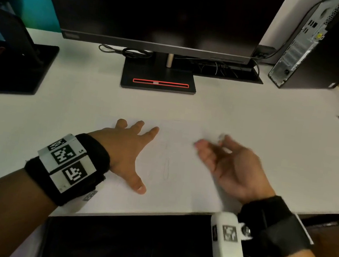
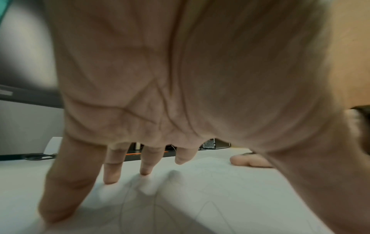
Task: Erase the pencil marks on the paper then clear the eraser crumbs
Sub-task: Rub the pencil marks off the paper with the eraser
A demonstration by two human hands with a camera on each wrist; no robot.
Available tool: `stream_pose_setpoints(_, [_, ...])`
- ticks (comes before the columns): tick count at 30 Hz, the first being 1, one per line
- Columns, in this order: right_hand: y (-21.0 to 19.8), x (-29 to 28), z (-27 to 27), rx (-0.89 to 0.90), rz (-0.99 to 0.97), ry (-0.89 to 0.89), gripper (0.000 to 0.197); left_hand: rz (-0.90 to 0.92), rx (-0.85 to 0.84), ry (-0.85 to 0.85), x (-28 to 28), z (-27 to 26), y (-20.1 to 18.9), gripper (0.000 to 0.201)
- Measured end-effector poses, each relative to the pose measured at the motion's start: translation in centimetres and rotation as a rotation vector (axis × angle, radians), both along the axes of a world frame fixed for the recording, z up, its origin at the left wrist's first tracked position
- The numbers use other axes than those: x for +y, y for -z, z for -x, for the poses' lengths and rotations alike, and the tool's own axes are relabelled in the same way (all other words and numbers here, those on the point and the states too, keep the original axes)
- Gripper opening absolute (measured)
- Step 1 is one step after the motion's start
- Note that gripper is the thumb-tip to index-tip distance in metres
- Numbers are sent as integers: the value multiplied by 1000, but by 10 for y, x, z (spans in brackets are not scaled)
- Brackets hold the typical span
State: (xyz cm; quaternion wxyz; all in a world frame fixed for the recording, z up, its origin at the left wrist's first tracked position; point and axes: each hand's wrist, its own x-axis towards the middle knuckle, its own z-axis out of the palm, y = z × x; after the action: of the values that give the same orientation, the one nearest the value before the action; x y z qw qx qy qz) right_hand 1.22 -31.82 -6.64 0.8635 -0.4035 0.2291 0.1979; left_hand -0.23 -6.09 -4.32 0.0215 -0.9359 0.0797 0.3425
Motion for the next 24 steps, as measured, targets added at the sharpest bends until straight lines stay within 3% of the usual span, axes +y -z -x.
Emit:
stream_pose_setpoints(2, [-6,-13,-11,-81,-5,224,29,-6,-5,5,-1,0,0,153])
stream_pose_setpoints(3, [-9,-14,-6,-99,-34,212,30,-10,-10,10,-2,0,0,153])
stream_pose_setpoints(5, [-10,1,12,-64,-90,0,35,-13,-14,10,-2,0,-1,154])
stream_pose_setpoints(8, [-5,31,43,10,57,-522,40,-23,-22,22,-4,0,0,155])
stream_pose_setpoints(10, [0,34,36,50,102,-597,37,-28,-22,24,-4,1,-1,154])
stream_pose_setpoints(13, [0,22,-5,39,45,-156,17,-12,-15,6,-3,3,-3,153])
stream_pose_setpoints(15, [-3,12,-28,-52,101,143,20,-3,-15,1,-3,3,-3,154])
stream_pose_setpoints(17, [-6,13,-30,-88,121,209,26,-2,-19,4,-3,2,-3,154])
stream_pose_setpoints(19, [-8,33,-18,-52,85,-47,29,0,-31,5,-3,2,-3,155])
stream_pose_setpoints(22, [-6,64,-2,27,161,-634,39,19,-44,-2,-4,4,-4,159])
stream_pose_setpoints(24, [-2,68,-16,34,146,-633,46,24,-50,-4,-4,4,-4,160])
